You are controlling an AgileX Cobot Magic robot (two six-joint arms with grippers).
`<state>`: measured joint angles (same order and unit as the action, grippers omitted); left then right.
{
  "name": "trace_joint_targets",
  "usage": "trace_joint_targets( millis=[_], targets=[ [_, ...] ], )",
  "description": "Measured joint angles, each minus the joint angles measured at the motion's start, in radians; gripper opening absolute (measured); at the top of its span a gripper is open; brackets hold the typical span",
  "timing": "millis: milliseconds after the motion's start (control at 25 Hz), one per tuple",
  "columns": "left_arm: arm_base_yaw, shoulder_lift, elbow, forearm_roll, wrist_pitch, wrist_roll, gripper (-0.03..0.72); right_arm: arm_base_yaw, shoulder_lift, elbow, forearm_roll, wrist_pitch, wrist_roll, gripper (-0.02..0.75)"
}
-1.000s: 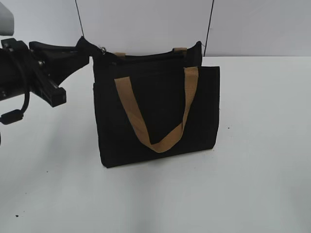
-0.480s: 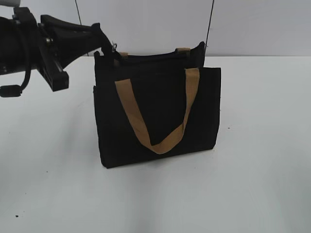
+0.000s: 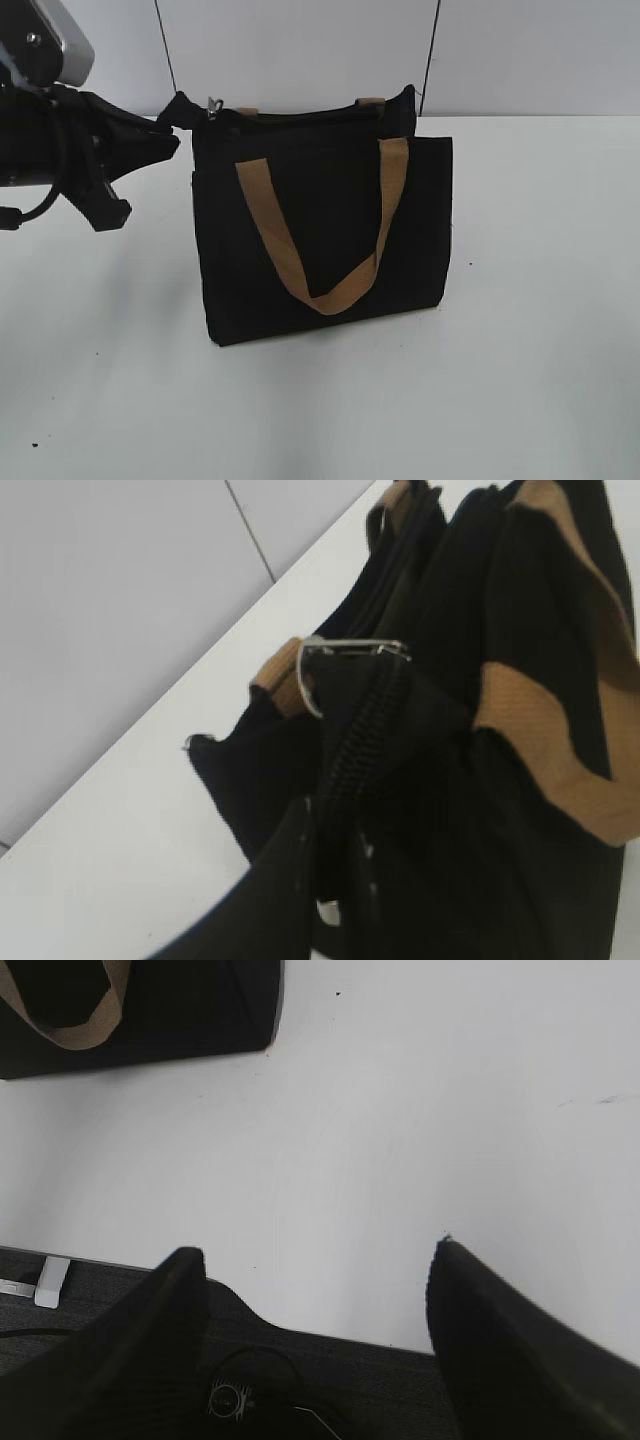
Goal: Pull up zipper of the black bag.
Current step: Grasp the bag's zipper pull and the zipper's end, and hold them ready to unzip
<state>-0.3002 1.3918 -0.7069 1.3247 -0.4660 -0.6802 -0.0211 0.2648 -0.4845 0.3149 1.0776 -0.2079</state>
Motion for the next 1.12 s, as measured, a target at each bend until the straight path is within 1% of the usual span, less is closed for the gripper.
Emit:
trace_joint_targets(
  millis=[280,400,560,640,880,1000,1120],
  targets=[
    [0.000,0.000,0.000,-0.001,0.116,0.000,0.033,0.000,0.000,0.000,0.001,0.000,0.000,0.524],
    [0.000,0.000,0.000,-0.020,0.171,0.000,0.033,0.000,0.000,0.000,0.001,0.000,0.000,0.524],
    [0.000,0.000,0.000,-0.105,0.274,-0.001,0.033,0.000,0.000,0.000,0.001,0.000,0.000,0.524],
    [0.000,0.000,0.000,-0.150,0.295,-0.003,0.033,0.000,0.000,0.000,0.001,0.000,0.000,0.524],
    [0.000,0.010,0.008,-0.362,0.307,-0.003,0.032,0.000,0.000,0.000,0.002,0.000,0.000,0.524],
    [0.000,0.039,0.029,-0.401,0.293,-0.003,0.032,0.000,0.000,0.000,0.002,0.000,0.000,0.524],
    [0.000,0.059,0.043,-0.404,0.250,-0.004,0.034,0.000,0.000,0.000,0.002,0.000,0.000,0.524]
  ],
)
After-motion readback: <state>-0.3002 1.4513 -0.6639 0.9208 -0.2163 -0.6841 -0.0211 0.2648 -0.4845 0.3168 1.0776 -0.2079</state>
